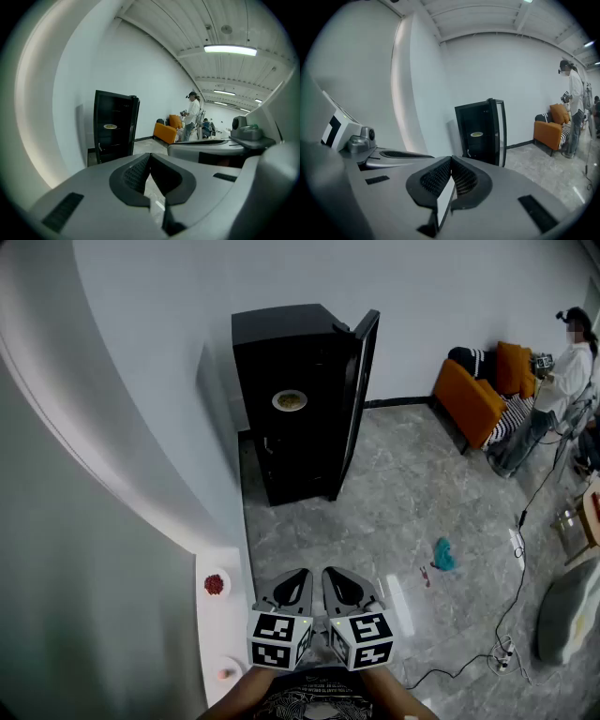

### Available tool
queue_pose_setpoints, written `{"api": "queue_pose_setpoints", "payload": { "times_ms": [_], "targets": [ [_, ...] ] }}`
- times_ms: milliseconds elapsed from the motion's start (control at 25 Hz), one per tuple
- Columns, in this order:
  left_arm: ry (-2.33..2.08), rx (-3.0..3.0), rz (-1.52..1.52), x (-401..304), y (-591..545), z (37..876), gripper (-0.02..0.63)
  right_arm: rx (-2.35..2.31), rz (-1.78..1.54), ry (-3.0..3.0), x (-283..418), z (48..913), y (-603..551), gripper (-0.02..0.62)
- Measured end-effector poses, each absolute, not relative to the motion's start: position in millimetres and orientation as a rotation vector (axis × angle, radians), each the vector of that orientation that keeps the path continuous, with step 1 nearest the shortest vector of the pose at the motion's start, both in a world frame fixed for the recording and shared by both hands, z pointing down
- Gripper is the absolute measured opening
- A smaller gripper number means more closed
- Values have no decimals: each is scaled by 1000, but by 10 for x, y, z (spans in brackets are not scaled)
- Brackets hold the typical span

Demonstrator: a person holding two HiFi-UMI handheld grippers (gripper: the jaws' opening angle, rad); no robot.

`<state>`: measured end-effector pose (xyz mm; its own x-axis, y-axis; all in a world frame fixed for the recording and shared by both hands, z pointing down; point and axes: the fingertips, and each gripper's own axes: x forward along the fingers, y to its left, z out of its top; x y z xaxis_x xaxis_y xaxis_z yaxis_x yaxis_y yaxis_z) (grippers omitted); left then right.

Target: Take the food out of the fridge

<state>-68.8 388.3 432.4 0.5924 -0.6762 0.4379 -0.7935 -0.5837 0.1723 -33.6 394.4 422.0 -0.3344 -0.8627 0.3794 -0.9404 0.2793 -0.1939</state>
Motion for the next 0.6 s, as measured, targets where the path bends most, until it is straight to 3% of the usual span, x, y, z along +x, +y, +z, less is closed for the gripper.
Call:
{"api": "queue_pose_setpoints", "payload": {
  "times_ms": [600],
  "targets": [
    [-1142, 2478, 455, -702, 3719, 4351, 14, 1695, 583, -2322, -378, 4280, 3778, 21]
  ]
}}
